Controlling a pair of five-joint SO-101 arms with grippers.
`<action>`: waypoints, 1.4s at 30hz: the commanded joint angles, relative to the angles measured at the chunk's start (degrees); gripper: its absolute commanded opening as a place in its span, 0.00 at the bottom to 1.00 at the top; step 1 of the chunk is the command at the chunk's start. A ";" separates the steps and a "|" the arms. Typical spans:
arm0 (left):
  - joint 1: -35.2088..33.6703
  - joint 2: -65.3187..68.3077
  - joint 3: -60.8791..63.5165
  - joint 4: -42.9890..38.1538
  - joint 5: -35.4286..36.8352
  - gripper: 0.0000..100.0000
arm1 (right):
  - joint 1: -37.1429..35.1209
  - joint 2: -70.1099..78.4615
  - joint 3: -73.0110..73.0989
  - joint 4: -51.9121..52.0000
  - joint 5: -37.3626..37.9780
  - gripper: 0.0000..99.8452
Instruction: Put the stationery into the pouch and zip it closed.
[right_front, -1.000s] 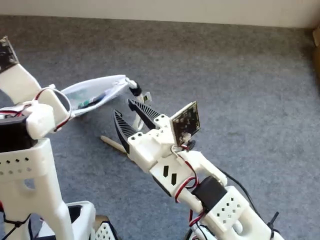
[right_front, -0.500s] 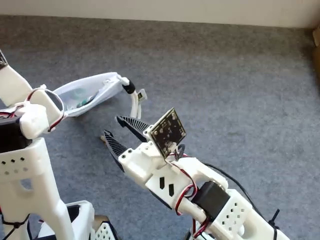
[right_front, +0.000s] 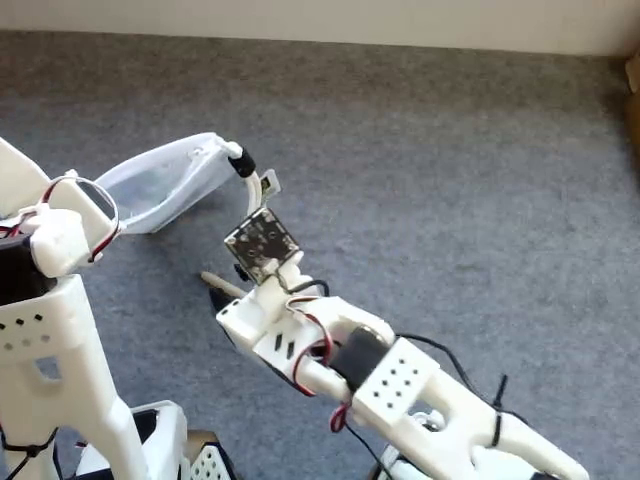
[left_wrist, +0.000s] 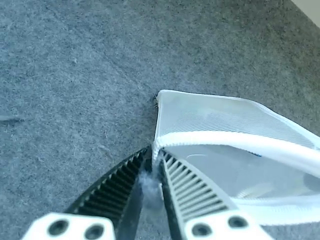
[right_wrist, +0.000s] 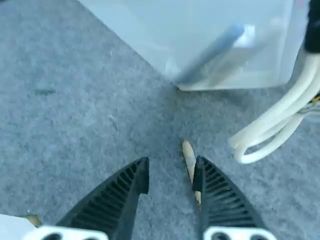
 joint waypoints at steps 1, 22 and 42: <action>-0.92 -0.13 0.57 -0.09 0.62 0.01 | -0.22 2.15 -1.27 -0.04 2.81 0.14; -2.86 -0.13 0.57 -0.18 0.70 0.01 | 2.15 21.58 -2.42 -12.35 4.84 0.14; -2.86 -0.13 0.57 0.09 0.53 0.01 | 5.14 41.63 -19.82 3.65 6.15 0.00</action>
